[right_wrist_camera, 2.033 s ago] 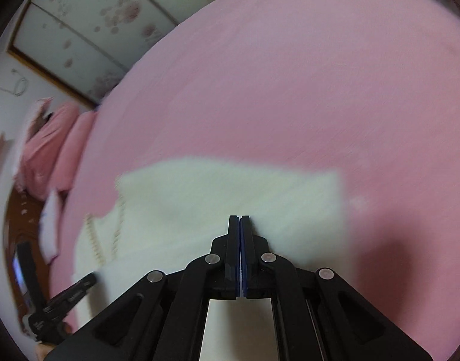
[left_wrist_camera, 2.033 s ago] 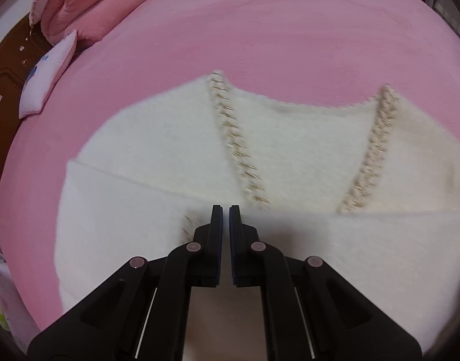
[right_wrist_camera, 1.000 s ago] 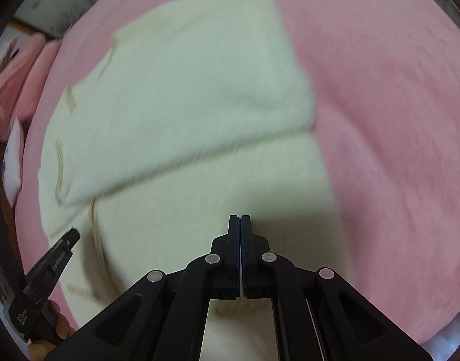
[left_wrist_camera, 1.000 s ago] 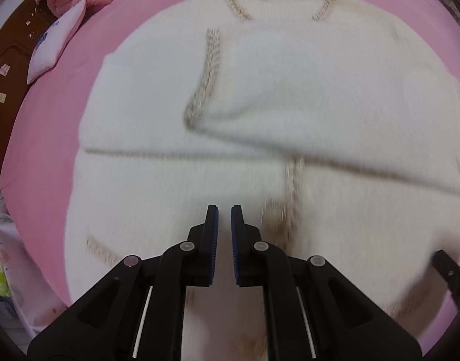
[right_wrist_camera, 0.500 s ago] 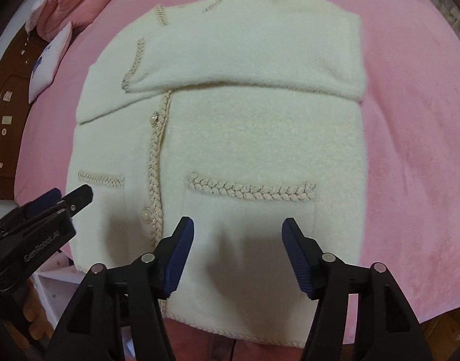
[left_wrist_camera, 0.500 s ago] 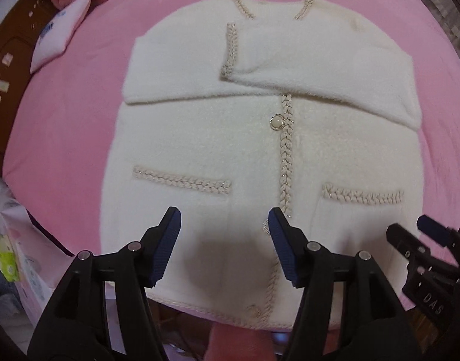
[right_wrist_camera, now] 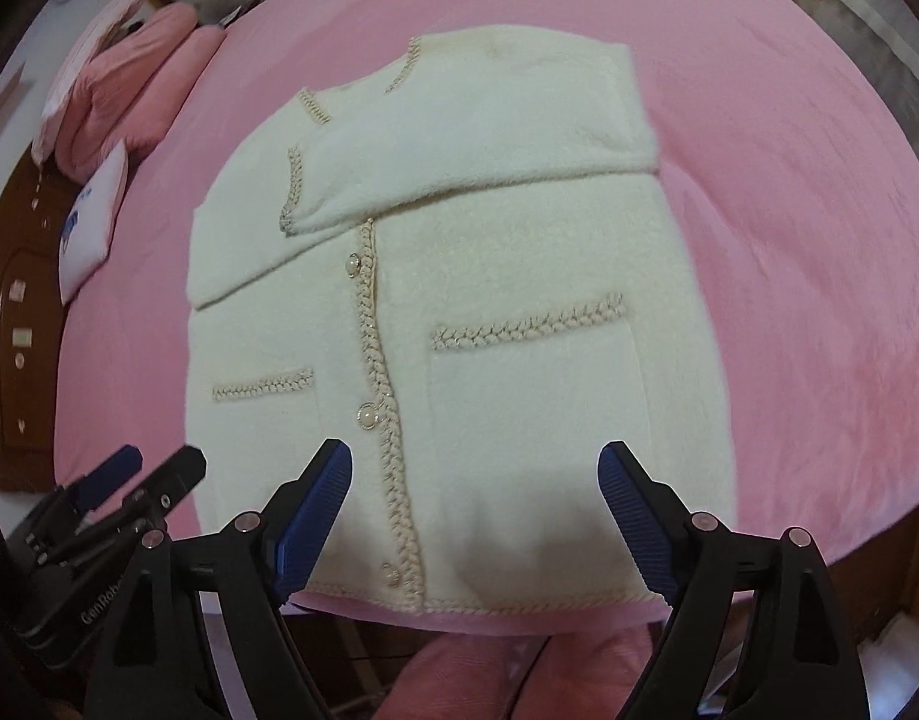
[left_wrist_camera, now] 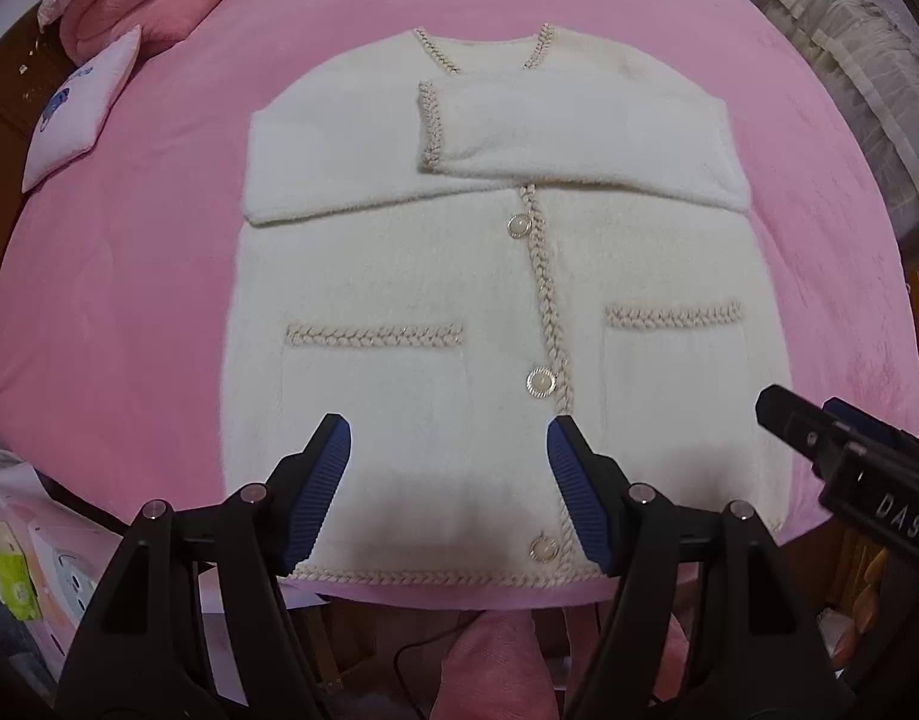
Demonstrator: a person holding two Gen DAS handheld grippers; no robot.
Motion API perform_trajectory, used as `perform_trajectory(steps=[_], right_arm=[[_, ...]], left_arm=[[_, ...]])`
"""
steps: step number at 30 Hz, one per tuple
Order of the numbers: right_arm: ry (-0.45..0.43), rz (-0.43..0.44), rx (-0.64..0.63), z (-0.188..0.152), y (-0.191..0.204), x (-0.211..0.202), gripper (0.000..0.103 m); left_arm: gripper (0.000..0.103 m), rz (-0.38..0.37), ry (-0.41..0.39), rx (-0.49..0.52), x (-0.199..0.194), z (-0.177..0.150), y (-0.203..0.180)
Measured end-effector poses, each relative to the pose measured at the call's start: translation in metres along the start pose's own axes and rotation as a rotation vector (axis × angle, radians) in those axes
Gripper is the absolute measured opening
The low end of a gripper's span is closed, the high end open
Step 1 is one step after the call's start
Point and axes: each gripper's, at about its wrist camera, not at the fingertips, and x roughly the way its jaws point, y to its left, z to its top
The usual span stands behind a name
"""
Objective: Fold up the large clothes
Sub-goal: 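Move both grippers to the braided hem of the cardigan, then grasp the braided hem with both grippers and lift it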
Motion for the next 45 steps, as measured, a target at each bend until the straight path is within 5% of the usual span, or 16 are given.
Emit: perform_trajectory(steps=[7, 14, 25, 35, 41, 45], right_arm=[[-0.026, 0.025, 0.107, -0.032, -0.007, -0.009, 0.090], [-0.018, 0.015, 0.045, -0.070, -0.022, -0.001, 0.091], [-0.065, 0.221, 0.372, -0.131, -0.137, 0.015, 0.093], [-0.113, 0.182, 0.393, -0.160, -0.211, 0.077, 0.096], [-0.154, 0.185, 0.542, -0.161, -0.230, 0.102, 0.083], [-0.168, 0.182, 0.666, -0.157, -0.243, 0.104, 0.062]], left_arm=[[0.066, -0.024, 0.027, -0.036, 0.005, -0.046, 0.036], [0.066, -0.132, 0.067, -0.288, 0.030, -0.113, 0.079], [0.066, -0.167, -0.009, -0.653, 0.072, -0.219, 0.121], [0.066, -0.172, -0.073, -0.864, 0.101, -0.258, 0.153], [0.066, -0.163, -0.126, -0.966, 0.120, -0.261, 0.168], [0.066, -0.116, -0.134, -1.016, 0.138, -0.262, 0.179]])
